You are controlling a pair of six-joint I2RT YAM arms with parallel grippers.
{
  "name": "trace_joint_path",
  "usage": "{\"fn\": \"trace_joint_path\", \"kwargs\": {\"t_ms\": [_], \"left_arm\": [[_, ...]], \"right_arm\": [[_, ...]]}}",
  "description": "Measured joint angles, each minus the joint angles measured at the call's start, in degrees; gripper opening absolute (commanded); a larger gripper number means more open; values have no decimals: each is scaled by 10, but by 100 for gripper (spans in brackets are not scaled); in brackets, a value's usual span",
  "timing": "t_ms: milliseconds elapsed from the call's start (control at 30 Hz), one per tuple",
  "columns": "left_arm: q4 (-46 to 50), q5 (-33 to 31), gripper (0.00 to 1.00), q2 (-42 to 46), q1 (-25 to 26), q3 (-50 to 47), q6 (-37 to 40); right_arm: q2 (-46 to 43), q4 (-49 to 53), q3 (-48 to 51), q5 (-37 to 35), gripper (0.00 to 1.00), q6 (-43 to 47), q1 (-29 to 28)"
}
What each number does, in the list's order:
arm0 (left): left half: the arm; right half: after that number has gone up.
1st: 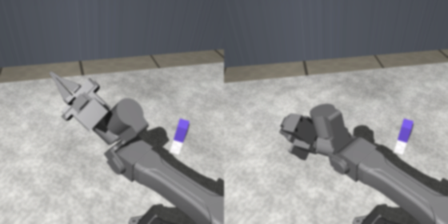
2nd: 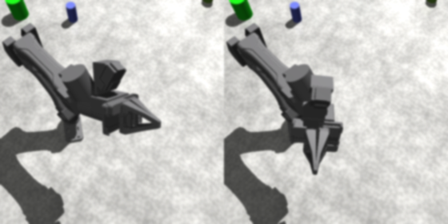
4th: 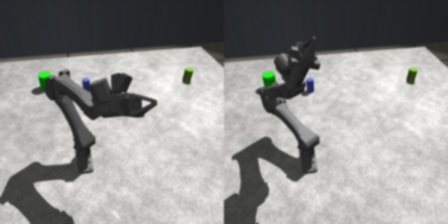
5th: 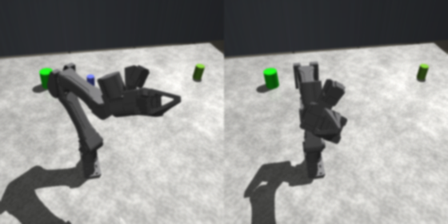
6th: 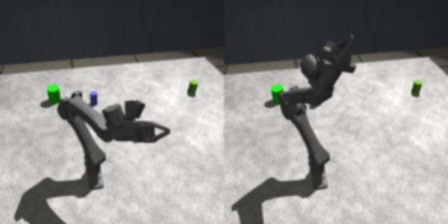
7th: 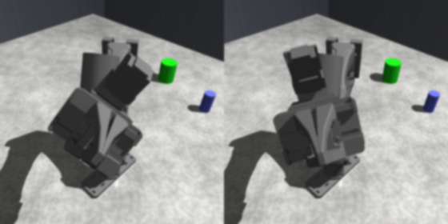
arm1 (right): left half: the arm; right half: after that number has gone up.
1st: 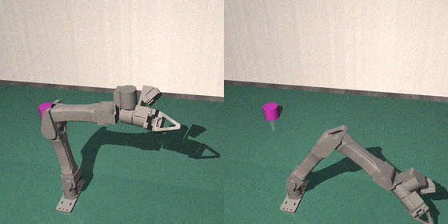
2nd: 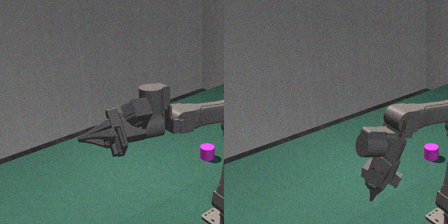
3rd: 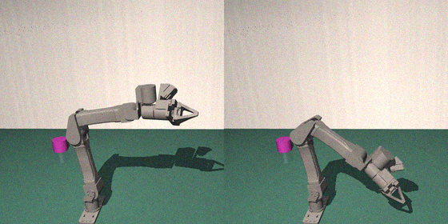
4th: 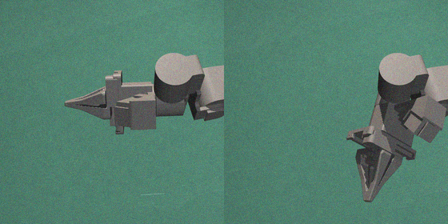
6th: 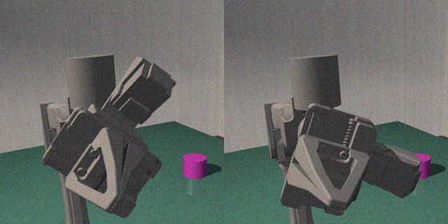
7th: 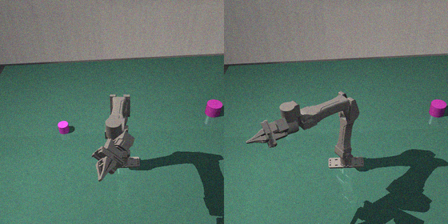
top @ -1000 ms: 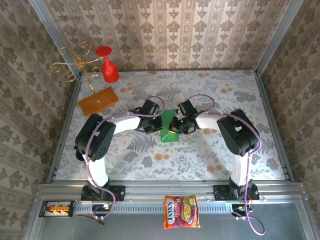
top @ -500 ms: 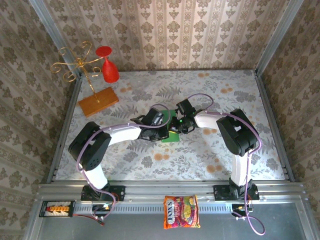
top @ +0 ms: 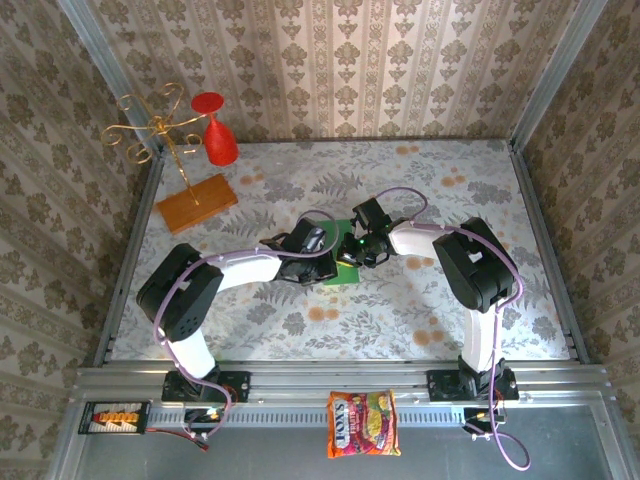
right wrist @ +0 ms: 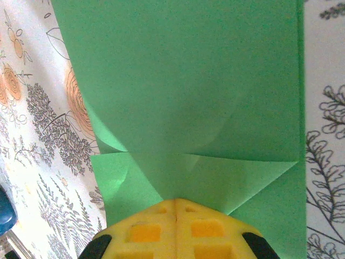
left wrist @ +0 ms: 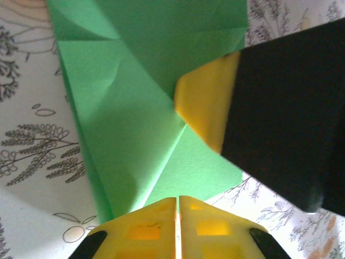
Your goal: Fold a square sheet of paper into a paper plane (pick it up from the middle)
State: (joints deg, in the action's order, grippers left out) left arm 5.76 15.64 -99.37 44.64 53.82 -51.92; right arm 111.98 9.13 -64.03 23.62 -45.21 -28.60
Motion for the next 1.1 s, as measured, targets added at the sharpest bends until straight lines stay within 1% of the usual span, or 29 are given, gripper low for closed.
{"fn": "trace_joint_path", "kwargs": {"t_ms": [400, 1100], "left_arm": [[14, -3, 8, -35, -1, 28, 0], [26, -9, 4, -38, -4, 24, 0]], "right_arm": [[1, 0, 0, 4, 0, -4, 2], [2, 0, 0, 6, 0, -4, 3]]}}
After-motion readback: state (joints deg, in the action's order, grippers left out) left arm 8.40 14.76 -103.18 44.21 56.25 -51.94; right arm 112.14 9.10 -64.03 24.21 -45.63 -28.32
